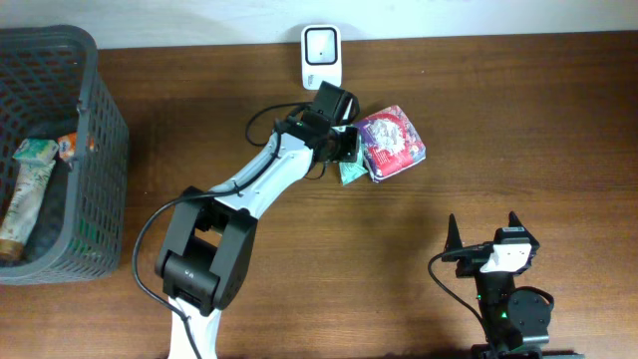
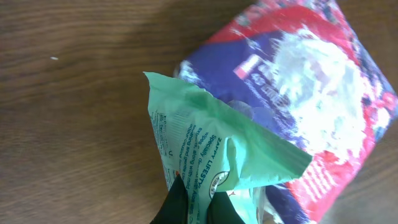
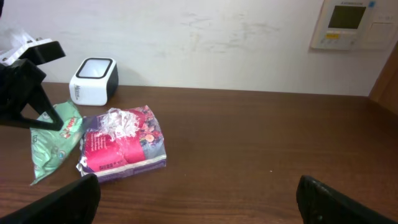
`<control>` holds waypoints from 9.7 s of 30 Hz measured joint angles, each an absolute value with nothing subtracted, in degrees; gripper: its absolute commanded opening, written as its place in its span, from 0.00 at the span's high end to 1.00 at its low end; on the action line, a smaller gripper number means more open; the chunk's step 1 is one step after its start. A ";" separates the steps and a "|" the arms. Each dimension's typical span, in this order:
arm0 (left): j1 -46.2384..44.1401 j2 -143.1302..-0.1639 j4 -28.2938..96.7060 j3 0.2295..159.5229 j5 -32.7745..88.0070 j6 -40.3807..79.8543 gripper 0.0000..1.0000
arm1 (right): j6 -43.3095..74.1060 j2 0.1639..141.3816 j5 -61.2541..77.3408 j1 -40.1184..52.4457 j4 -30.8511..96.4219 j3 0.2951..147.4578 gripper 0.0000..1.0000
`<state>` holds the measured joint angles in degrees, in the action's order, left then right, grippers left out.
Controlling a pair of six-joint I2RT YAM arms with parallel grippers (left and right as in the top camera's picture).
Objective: Scan the item barcode
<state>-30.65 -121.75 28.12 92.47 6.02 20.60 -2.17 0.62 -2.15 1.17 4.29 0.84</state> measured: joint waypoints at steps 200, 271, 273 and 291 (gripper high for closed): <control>-27.27 -126.78 56.51 104.16 7.97 23.66 0.01 | -2.20 0.62 -2.15 1.17 4.29 0.84 0.01; 32.01 -137.10 52.34 117.99 11.57 36.18 1.00 | -2.20 0.62 -2.17 1.17 4.29 0.84 0.01; 32.01 -136.14 55.37 117.97 11.18 36.01 1.00 | -2.20 0.62 -2.15 1.17 4.29 0.84 0.01; 21.74 -94.67 54.35 117.89 25.98 31.46 1.00 | -2.17 0.62 -2.15 1.17 4.29 0.84 0.01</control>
<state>21.74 -94.67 54.35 117.89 25.98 31.46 -2.17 0.62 -2.15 1.17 4.29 0.84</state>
